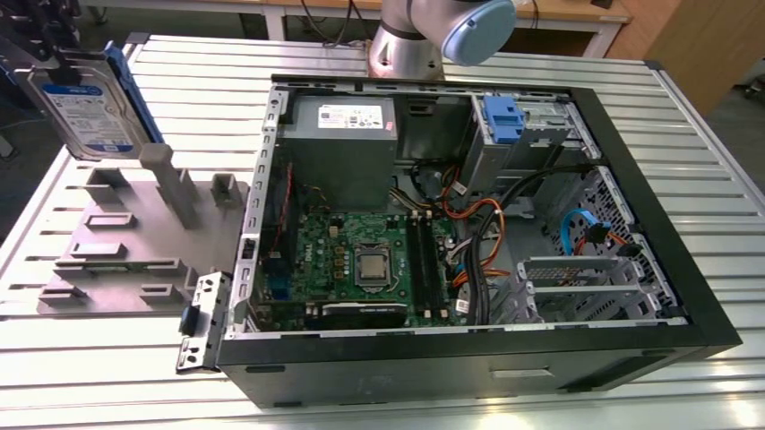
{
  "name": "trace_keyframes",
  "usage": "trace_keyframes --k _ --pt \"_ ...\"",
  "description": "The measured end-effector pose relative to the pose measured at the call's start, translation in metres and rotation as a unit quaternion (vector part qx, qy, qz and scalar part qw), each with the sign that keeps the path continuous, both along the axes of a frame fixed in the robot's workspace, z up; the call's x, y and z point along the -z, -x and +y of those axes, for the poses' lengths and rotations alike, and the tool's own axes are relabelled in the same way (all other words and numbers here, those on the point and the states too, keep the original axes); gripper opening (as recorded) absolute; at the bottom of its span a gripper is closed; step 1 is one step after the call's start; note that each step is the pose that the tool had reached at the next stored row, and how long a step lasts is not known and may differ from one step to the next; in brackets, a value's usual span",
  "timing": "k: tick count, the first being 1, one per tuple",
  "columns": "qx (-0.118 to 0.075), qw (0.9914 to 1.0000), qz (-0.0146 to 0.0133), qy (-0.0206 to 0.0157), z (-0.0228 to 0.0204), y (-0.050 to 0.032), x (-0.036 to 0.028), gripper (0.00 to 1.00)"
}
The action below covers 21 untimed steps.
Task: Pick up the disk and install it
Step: 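Pick up the disk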
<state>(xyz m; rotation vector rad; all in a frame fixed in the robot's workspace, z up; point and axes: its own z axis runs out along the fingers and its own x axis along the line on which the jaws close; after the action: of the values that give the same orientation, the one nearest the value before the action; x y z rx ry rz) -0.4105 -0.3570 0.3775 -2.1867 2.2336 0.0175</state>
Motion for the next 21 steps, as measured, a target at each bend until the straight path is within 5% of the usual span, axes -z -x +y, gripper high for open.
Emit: trace_keyframes --k 21 --pt "0.0 1.0 -0.0002 -0.0001 0.0 0.0 -0.0074 0.35"
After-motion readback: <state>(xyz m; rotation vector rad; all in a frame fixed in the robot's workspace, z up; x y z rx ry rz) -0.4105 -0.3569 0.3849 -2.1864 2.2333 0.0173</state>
